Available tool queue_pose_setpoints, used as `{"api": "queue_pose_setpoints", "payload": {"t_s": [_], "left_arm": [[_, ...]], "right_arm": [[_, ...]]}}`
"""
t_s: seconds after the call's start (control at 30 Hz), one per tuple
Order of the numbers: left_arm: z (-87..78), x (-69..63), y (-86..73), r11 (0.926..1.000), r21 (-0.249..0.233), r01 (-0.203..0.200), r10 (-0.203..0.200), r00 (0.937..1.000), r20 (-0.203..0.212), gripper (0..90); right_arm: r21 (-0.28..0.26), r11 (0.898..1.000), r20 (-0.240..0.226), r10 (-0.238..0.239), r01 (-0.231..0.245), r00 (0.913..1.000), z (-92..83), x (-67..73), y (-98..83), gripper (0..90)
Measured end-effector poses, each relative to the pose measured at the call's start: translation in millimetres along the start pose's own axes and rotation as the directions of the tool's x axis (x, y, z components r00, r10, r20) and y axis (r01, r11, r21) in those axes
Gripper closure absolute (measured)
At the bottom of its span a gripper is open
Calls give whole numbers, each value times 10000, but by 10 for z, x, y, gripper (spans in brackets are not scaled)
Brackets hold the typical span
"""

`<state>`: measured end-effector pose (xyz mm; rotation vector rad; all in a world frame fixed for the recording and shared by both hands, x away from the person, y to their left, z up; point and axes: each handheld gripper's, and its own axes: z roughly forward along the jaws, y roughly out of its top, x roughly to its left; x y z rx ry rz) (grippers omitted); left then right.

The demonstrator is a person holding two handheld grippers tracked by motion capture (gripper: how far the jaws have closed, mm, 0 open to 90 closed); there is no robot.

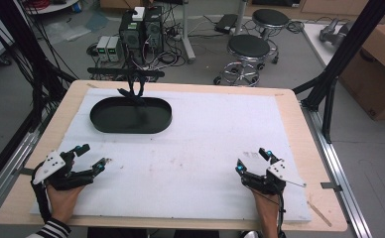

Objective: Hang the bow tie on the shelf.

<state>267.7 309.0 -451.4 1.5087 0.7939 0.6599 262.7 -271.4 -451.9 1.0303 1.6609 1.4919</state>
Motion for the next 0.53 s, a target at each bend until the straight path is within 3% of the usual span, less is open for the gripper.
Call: {"api": "queue_pose_setpoints", "payload": {"t_s": [0.33,0.53], "left_arm": [[-12,-1,-7,9999,-107,66,-67,10000,-46,184],[-7,-12,-7,9999,-57,-106,106,9999,-23,188]], "right_arm": [[-22,10000,-27,84,-85,10000,-2,-9,0,105],[-47,10000,-55,8,-8,10000,-2,-7,-2,105]]}}
